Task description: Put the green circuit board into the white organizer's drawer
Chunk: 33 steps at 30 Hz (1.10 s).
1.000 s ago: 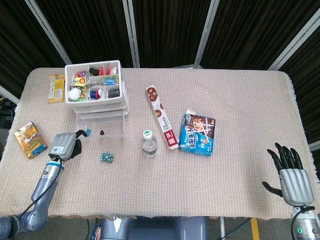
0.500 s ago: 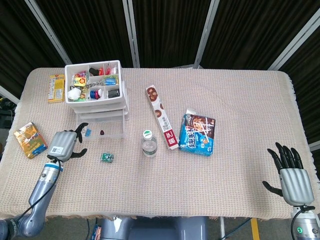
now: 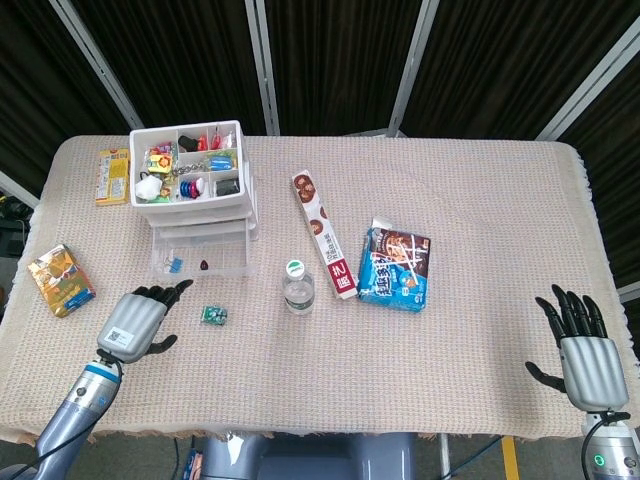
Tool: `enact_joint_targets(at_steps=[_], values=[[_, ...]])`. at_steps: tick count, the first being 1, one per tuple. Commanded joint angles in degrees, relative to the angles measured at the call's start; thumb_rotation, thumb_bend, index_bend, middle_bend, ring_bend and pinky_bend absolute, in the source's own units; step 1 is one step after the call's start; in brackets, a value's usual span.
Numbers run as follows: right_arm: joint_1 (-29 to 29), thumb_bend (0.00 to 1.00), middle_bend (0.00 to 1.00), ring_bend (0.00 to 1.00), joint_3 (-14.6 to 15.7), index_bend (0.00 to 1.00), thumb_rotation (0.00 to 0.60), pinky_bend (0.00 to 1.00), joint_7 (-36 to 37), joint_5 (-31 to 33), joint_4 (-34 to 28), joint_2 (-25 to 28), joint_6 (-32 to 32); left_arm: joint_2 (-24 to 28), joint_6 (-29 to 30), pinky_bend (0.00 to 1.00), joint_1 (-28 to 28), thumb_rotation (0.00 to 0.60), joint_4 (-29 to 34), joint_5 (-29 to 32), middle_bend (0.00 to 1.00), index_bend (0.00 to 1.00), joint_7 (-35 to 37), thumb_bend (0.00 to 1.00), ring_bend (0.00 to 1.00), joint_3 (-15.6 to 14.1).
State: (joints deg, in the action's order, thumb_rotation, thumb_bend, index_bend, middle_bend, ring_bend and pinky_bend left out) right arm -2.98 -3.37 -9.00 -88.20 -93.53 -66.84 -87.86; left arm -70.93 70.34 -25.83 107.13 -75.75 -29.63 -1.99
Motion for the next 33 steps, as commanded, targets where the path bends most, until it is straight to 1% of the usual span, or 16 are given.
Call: enact_joint_targets(at_steps=[1,2,3,4,5,6,7,10,12,16,19,24,33], values=[[0.00,0.02,0.00,0.00,-0.01,0.14,0.600,0.00,0.01,0.05,0.02,0.02,0.03,-1.25,-2.23,0.45,-0.52,0.600,-0.45,2.13,0.53,0.14,-2.91,0.24,0.48,-0.41],[-0.01,0.02,0.00,0.00,-0.02,0.14,0.600,0.00,0.01,0.07,0.02,0.02,0.05,-1.52,-2.53,0.47,-0.66,0.600,-0.72,2.48,0.59,0.15,-3.28,0.24,0.52,-0.34],[-0.02,0.02,0.00,0.00,-0.02,0.14,0.600,0.00,0.00,0.09,0.01,0.02,0.09,-1.83,-2.84,0.50,-0.84,0.600,-1.05,2.85,0.67,0.17,-3.68,0.24,0.59,-0.23],[-0.05,0.02,0.00,0.00,0.00,0.14,0.600,0.00,-0.01,0.13,-0.03,0.03,0.19,-2.69,-3.72,0.53,-1.34,0.600,-1.96,3.83,0.73,0.19,-4.49,0.24,0.65,0.09],[-0.05,0.02,0.00,0.00,0.01,0.14,0.600,0.00,-0.02,0.14,-0.04,0.04,0.22,-3.20,-4.11,0.54,-1.59,0.600,-2.43,4.35,0.76,0.20,-4.77,0.24,0.67,0.33],[-0.06,0.02,0.00,0.00,0.01,0.14,0.600,0.00,-0.06,0.17,-0.06,0.06,0.27,-4.44,-5.02,0.58,-2.14,0.600,-3.57,5.57,0.81,0.23,-5.14,0.24,0.72,0.92],[-0.06,0.02,0.00,0.00,0.01,0.14,0.600,0.00,-0.08,0.21,-0.10,0.08,0.30,-5.94,-6.01,0.60,-2.73,0.600,-4.94,7.25,0.85,0.24,-5.70,0.24,0.75,1.59],[0.00,0.02,0.00,0.00,-0.07,0.14,0.600,0.00,-0.12,0.25,-0.10,0.07,0.12,-9.08,-7.43,0.65,-4.19,0.600,-8.12,10.40,0.90,0.25,-8.54,0.24,0.80,2.80],[0.03,0.02,0.00,0.00,-0.06,0.14,0.600,0.00,-0.05,0.33,-0.09,0.09,0.14,-10.94,-7.73,0.67,-4.99,0.600,-9.94,11.64,0.93,0.27,-10.33,0.25,0.82,3.39],[0.00,0.02,0.00,0.00,-0.12,0.14,0.600,0.00,0.08,0.42,-0.09,0.15,0.21,-13.93,-9.00,0.69,-6.59,0.600,-12.49,14.64,0.95,0.36,-13.50,0.25,0.84,4.20],[0.00,0.02,0.00,0.00,-0.08,0.14,0.600,0.00,0.19,0.31,-0.10,0.18,0.18,-15.71,-9.66,0.70,-7.65,0.600,-14.11,16.31,0.95,0.35,-15.61,0.25,0.85,4.40],[0.06,0.02,0.00,0.00,-0.06,0.14,0.600,0.00,0.40,0.20,-0.07,0.21,0.04,-18.24,-9.75,0.70,-8.79,0.600,-16.37,17.45,0.96,0.33,-17.17,0.25,0.85,4.84],[0.06,0.02,0.00,0.00,-0.08,0.14,0.600,0.00,0.66,0.29,-0.15,0.27,0.11,-20.87,-9.56,0.70,-10.13,0.600,-18.54,19.60,0.96,0.34,-19.14,0.26,0.85,5.37]])
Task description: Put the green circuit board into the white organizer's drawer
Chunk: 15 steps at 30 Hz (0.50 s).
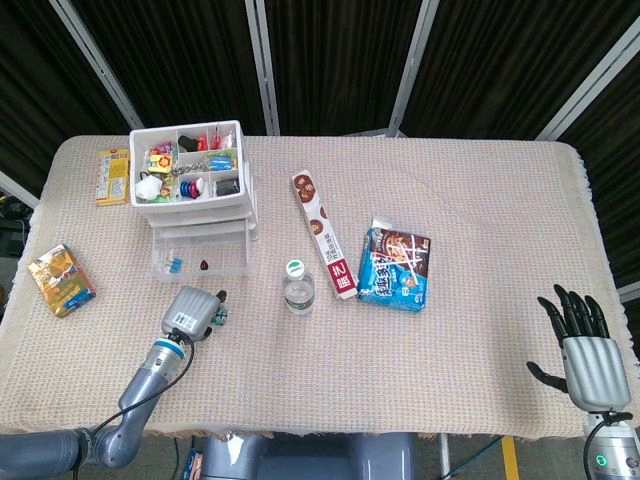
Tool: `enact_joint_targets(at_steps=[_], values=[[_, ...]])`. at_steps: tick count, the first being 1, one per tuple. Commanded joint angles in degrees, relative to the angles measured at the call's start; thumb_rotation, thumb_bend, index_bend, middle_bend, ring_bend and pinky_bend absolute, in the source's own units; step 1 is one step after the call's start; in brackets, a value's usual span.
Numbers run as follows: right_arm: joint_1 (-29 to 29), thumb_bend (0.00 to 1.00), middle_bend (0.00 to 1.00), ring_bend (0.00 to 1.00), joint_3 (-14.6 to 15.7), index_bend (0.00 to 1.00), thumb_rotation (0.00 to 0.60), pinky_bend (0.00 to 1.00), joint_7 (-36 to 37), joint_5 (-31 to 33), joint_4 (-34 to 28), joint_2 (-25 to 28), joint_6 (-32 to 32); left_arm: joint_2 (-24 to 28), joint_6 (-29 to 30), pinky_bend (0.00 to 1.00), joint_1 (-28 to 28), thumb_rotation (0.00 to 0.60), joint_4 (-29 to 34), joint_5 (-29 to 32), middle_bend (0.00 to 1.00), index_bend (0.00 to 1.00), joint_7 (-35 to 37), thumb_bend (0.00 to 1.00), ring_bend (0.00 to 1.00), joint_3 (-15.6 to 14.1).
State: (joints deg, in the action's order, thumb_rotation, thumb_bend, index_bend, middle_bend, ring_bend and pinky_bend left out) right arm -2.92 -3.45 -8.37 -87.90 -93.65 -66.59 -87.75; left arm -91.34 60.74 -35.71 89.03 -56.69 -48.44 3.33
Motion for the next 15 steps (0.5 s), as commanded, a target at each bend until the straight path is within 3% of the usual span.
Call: enact_joint_targets(at_steps=[1,8,10,15], values=[[0.03,0.02,0.00,0.00,0.03,0.14,0.600,0.00,0.05,-0.04,-0.05,0.06,-0.04,-0.75,0.07,0.70,-0.33,0.600,-0.64,0.81,0.96,0.35,-0.38,0.28,0.85,0.08],[0.04,0.02,0.00,0.00,0.04,0.14,0.600,0.00,0.09,0.07,-0.21,0.10,0.06,-1.61,-0.03,0.70,-0.49,0.600,-0.99,1.35,0.96,0.59,0.02,0.62,0.85,-0.24],[0.06,0.02,0.00,0.00,0.02,0.14,0.600,0.00,0.10,0.03,-0.21,0.11,-0.04,-1.64,0.02,0.70,-0.39,0.600,-0.81,1.08,0.97,0.65,0.53,0.66,0.85,-0.45],[0.06,0.02,0.00,0.00,0.02,0.14,0.600,0.00,0.15,-0.02,-0.09,0.09,-0.06,-0.46,0.79,0.70,0.07,0.600,1.00,-1.55,0.97,0.66,2.93,0.66,0.85,-1.08]])
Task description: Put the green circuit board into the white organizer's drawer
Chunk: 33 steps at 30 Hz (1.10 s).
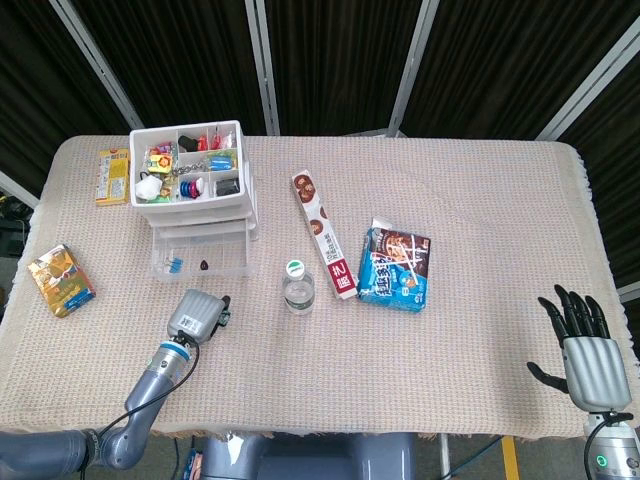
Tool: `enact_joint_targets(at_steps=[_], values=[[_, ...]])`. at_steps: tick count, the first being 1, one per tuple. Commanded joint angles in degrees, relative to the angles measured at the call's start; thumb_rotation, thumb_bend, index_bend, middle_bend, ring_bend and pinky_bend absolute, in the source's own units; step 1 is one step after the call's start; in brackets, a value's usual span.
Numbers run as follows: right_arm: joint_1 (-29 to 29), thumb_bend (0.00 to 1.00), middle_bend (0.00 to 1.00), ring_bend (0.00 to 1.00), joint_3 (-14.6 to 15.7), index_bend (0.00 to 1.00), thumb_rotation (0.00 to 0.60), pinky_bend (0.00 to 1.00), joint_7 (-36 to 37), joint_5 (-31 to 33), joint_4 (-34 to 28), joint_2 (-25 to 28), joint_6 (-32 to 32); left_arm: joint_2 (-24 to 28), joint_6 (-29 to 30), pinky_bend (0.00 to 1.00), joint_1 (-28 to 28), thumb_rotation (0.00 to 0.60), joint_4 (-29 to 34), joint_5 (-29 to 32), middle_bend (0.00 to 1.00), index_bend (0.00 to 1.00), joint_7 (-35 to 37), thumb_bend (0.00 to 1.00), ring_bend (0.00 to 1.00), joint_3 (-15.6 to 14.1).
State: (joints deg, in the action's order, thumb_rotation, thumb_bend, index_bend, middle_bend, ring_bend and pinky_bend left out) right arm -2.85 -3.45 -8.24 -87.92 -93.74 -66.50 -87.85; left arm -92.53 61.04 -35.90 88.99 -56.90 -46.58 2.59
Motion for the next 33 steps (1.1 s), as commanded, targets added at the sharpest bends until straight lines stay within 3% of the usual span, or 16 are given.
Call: enact_joint_targets(at_steps=[1,11,17,24,33], values=[[-0.02,0.02,0.00,0.00,0.03,0.14,0.600,0.00,0.00,-0.04,0.02,0.00,0.06,1.24,0.85,0.70,0.34,0.600,1.79,-2.14,0.97,0.66,1.58,0.66,0.85,-0.36],[-0.06,0.02,0.00,0.00,0.08,0.14,0.600,0.00,-0.32,-0.12,0.03,-0.10,0.12,9.89,5.09,0.70,0.55,0.600,13.27,-10.80,0.97,0.66,5.91,0.66,0.85,1.24],[0.00,0.02,0.00,0.00,0.10,0.14,0.600,0.00,-0.41,-0.17,0.00,-0.11,0.01,13.93,5.79,0.70,-0.57,0.600,16.53,-11.33,0.97,0.66,5.96,0.66,0.85,4.03],[-0.02,0.02,0.00,0.00,0.05,0.14,0.600,0.00,-0.42,-0.07,-0.02,-0.12,0.06,13.82,4.23,0.70,-3.17,0.600,12.38,-6.46,0.97,0.66,5.68,0.66,0.85,8.08],[-0.05,0.02,0.00,0.00,0.05,0.14,0.600,0.00,-0.32,0.12,-0.11,-0.06,0.28,9.11,0.83,0.70,-7.29,0.600,0.77,0.63,0.96,0.62,4.53,0.65,0.85,11.04]])
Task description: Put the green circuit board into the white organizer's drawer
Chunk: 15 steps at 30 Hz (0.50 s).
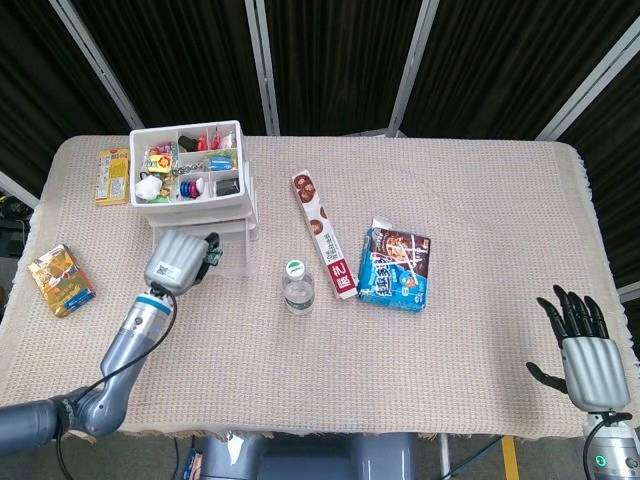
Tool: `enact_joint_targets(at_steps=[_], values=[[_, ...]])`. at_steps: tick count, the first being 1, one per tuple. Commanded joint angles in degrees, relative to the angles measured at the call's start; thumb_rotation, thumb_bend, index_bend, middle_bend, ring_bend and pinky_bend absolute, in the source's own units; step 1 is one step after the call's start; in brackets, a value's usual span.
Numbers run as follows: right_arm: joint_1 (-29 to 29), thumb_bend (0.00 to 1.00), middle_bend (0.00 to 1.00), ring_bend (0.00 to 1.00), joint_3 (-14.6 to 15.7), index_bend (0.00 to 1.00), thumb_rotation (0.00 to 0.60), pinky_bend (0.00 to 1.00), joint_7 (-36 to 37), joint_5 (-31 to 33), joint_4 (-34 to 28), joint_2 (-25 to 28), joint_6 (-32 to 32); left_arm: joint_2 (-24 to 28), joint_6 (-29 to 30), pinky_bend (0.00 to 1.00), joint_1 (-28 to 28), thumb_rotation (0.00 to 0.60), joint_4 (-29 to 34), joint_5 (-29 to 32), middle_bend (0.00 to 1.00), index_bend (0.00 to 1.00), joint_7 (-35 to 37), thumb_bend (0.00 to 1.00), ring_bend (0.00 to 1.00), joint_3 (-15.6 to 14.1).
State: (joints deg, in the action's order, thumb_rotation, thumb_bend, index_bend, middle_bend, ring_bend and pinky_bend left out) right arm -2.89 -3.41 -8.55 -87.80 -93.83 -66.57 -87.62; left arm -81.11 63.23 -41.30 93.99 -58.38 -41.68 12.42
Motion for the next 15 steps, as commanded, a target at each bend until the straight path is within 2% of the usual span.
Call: enact_joint_targets(at_steps=[1,2,4,7,11,15], values=[[-0.03,0.02,0.00,0.00,0.03,0.14,0.600,0.00,-0.04,0.02,-0.05,0.01,0.11,-2.96,-1.52,0.69,-2.32,0.600,-5.38,2.34,0.96,0.60,-0.29,0.61,0.85,1.35],[-0.04,0.02,0.00,0.00,0.04,0.14,0.600,0.00,-0.06,0.02,-0.09,0.02,0.15,-3.55,-1.71,0.69,-2.70,0.600,-6.36,2.68,0.96,0.59,-0.21,0.57,0.85,1.49],[-0.03,0.02,0.00,0.00,0.02,0.14,0.600,0.00,-0.07,0.03,-0.11,0.02,0.11,-4.42,-1.91,0.69,-3.25,0.600,-7.75,3.14,0.95,0.55,-0.33,0.41,0.84,1.55],[0.00,0.02,0.00,0.00,-0.01,0.14,0.600,0.00,-0.06,0.10,-0.08,0.02,0.07,-5.47,-1.93,0.69,-3.78,0.600,-9.08,4.01,0.94,0.49,-0.59,0.27,0.84,1.60],[0.02,0.02,0.00,0.00,0.08,0.14,0.600,0.00,0.02,-0.08,-0.04,0.03,0.02,-6.17,-0.88,0.68,-3.93,0.600,-10.10,2.75,0.91,0.41,0.30,0.24,0.81,1.31],[0.05,0.02,0.00,0.00,0.09,0.14,0.600,0.00,0.08,-0.14,0.02,0.06,-0.05,-5.58,-0.26,0.65,-3.49,0.600,-9.85,0.69,0.84,0.37,1.47,0.23,0.74,0.26]])
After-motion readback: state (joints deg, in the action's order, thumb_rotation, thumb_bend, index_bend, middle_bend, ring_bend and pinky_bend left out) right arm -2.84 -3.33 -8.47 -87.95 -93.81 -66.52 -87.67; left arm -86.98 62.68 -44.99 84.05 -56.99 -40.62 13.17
